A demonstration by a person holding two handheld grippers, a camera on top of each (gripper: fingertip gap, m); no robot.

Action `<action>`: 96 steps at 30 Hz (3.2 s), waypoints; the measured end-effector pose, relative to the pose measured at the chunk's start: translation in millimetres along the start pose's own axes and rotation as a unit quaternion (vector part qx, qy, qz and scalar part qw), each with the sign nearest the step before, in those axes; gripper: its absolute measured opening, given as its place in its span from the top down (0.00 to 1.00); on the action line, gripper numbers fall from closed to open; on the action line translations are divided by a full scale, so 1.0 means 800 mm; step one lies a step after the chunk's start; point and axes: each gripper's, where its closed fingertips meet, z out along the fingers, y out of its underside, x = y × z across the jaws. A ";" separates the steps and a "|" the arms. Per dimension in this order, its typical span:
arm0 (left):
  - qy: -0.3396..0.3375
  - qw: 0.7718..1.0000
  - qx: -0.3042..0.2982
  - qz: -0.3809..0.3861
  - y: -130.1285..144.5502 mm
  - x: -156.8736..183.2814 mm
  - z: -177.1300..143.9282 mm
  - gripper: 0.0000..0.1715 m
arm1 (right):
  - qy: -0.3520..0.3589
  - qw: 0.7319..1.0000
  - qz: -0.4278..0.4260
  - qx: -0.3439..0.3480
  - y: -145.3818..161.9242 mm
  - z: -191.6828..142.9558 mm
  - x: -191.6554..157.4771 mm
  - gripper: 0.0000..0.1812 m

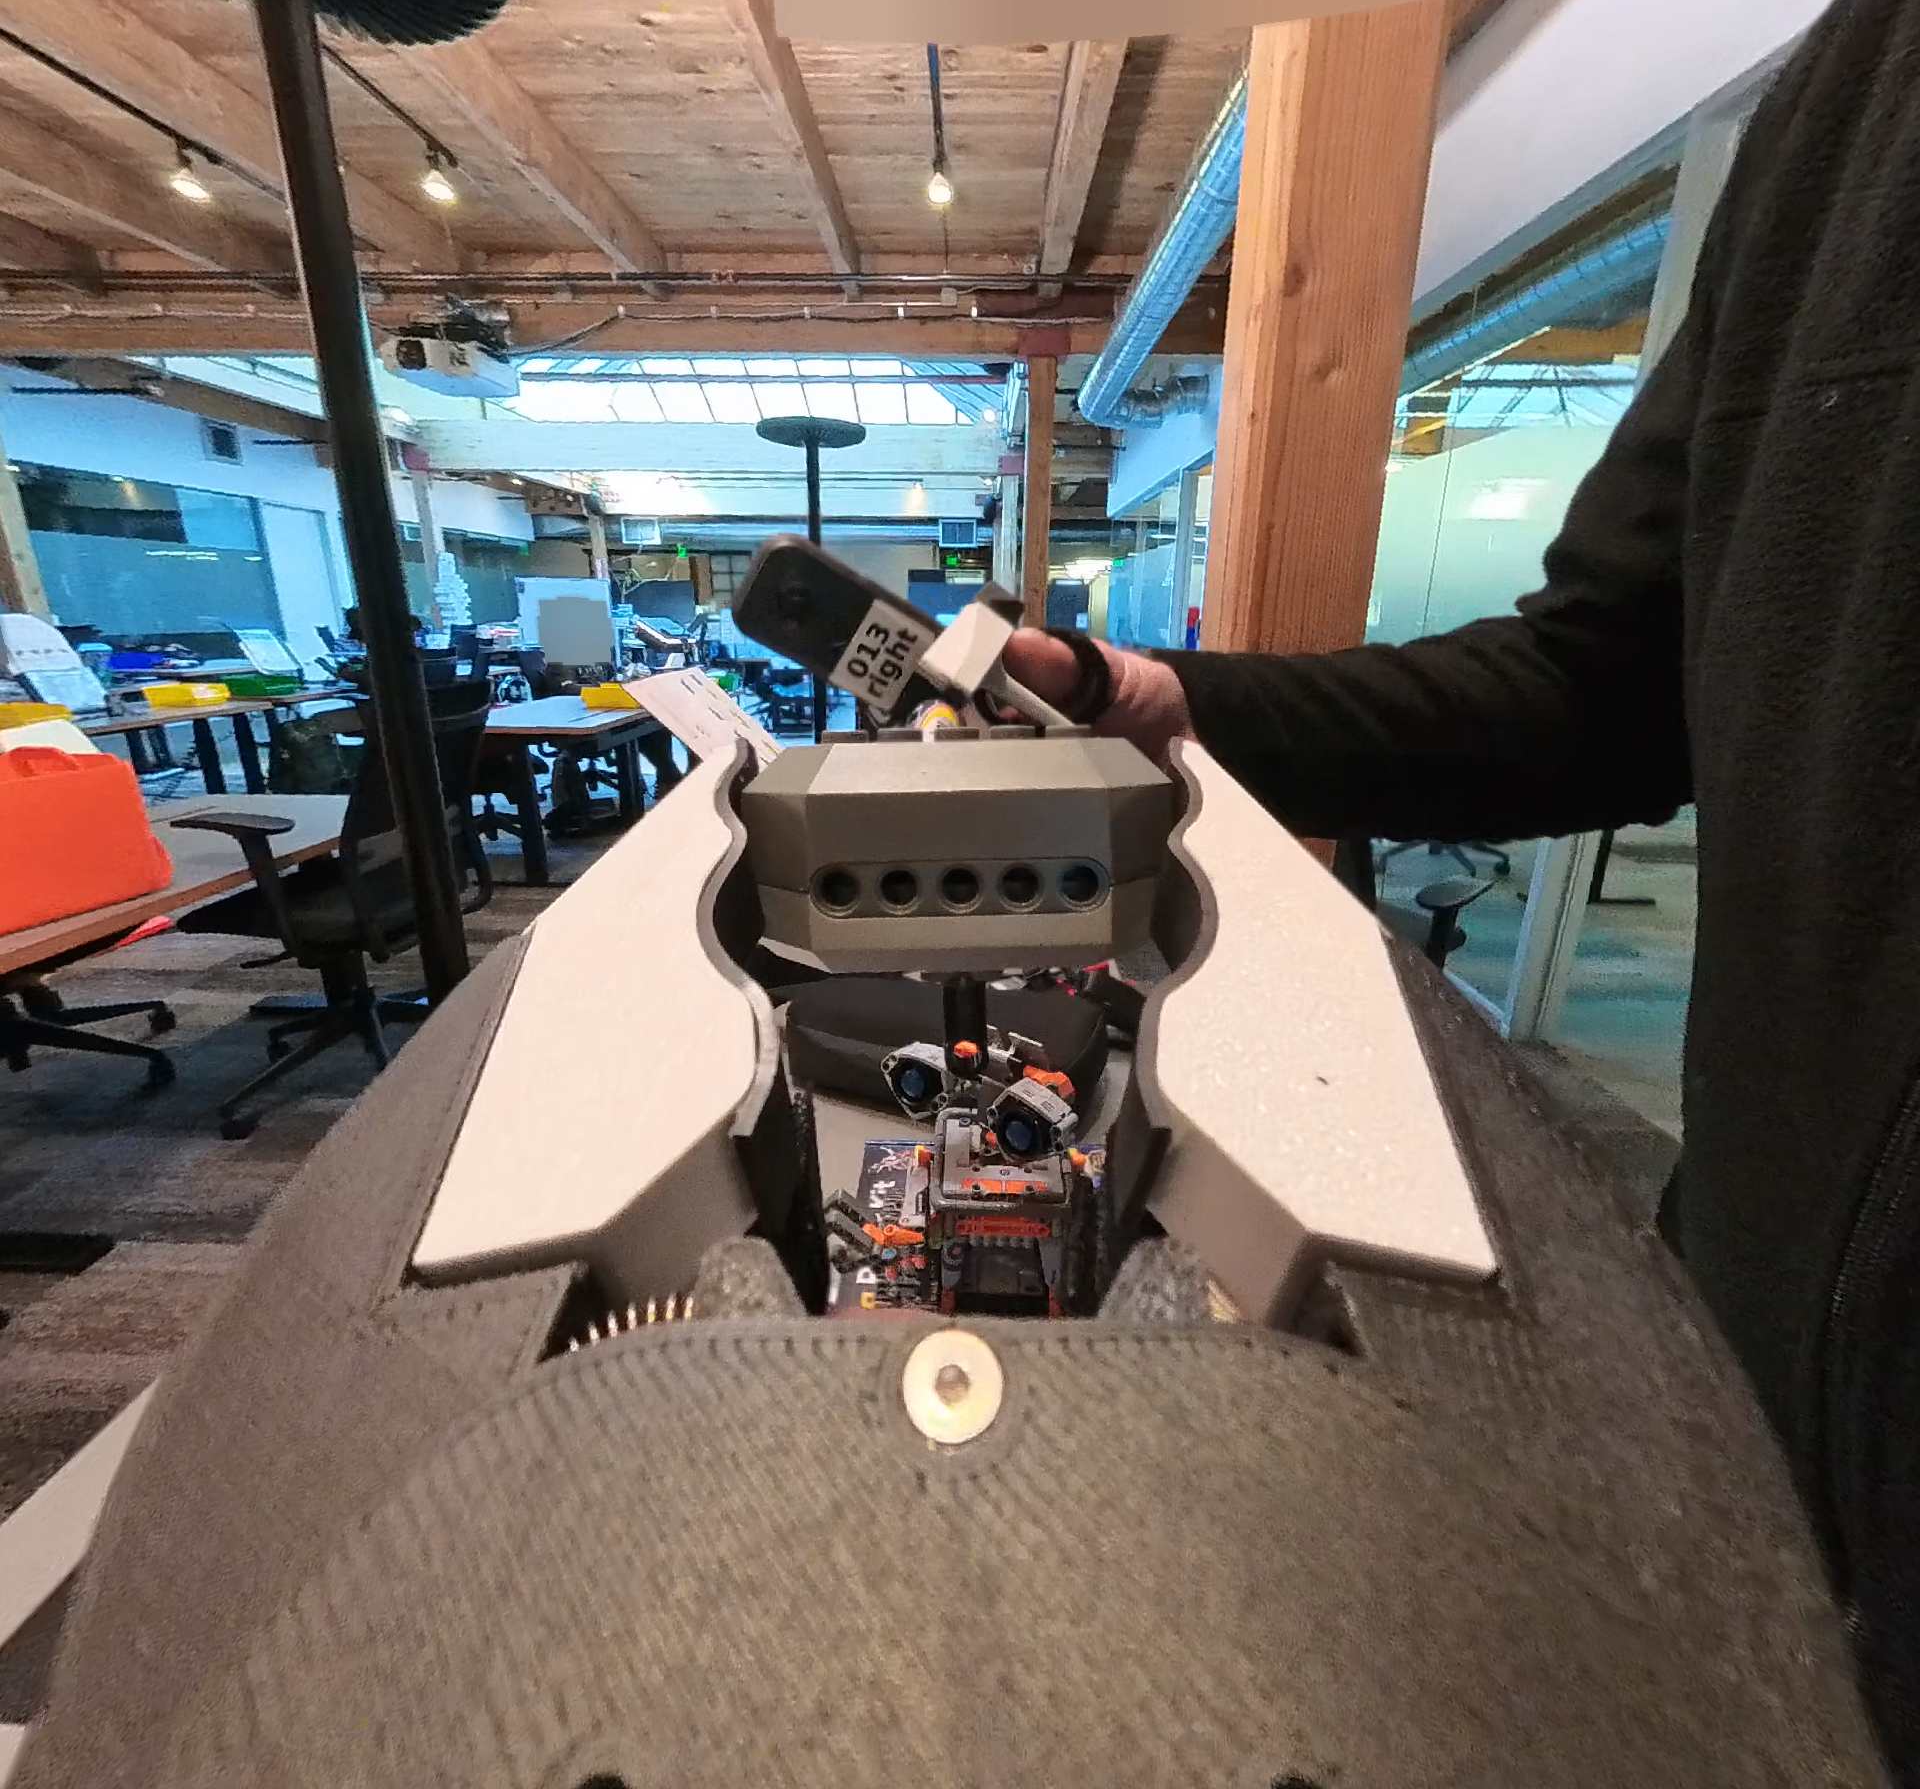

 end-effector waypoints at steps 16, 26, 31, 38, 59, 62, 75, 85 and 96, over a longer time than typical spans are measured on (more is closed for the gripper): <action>0.011 0.999 -0.026 0.029 -0.001 0.017 0.006 0.57 | 0.000 1.000 -0.013 -0.007 0.018 0.003 -0.005 0.78; -0.003 0.996 -0.057 0.063 0.011 0.018 0.007 0.57 | 0.048 0.998 -0.032 -0.034 0.022 -0.001 0.005 0.79; -0.004 0.994 -0.071 0.078 0.015 0.018 0.008 0.57 | 0.056 0.997 -0.032 -0.045 0.024 -0.004 0.009 0.80; -0.010 0.990 -0.093 0.104 0.021 0.021 0.013 0.57 | 0.070 0.995 -0.042 -0.062 0.026 -0.010 0.013 0.80; -0.017 0.997 -0.036 0.071 -0.005 0.019 0.027 0.57 | 0.034 0.999 -0.021 0.009 0.020 -0.018 0.016 0.85; -0.012 0.999 -0.009 0.052 -0.018 0.019 0.027 0.57 | -0.003 0.999 0.005 0.048 0.015 -0.024 0.010 0.83; 0.010 0.997 -0.017 0.079 -0.019 0.038 0.044 0.57 | -0.083 0.993 0.050 0.061 0.029 -0.011 -0.015 0.76; 0.013 0.996 -0.014 0.085 -0.017 0.041 0.041 0.57 | -0.052 0.998 0.015 0.044 0.031 -0.007 -0.013 0.78; -0.042 0.994 -0.048 0.088 -0.001 0.034 0.029 0.57 | -0.026 0.999 -0.024 0.021 0.026 -0.002 -0.001 0.78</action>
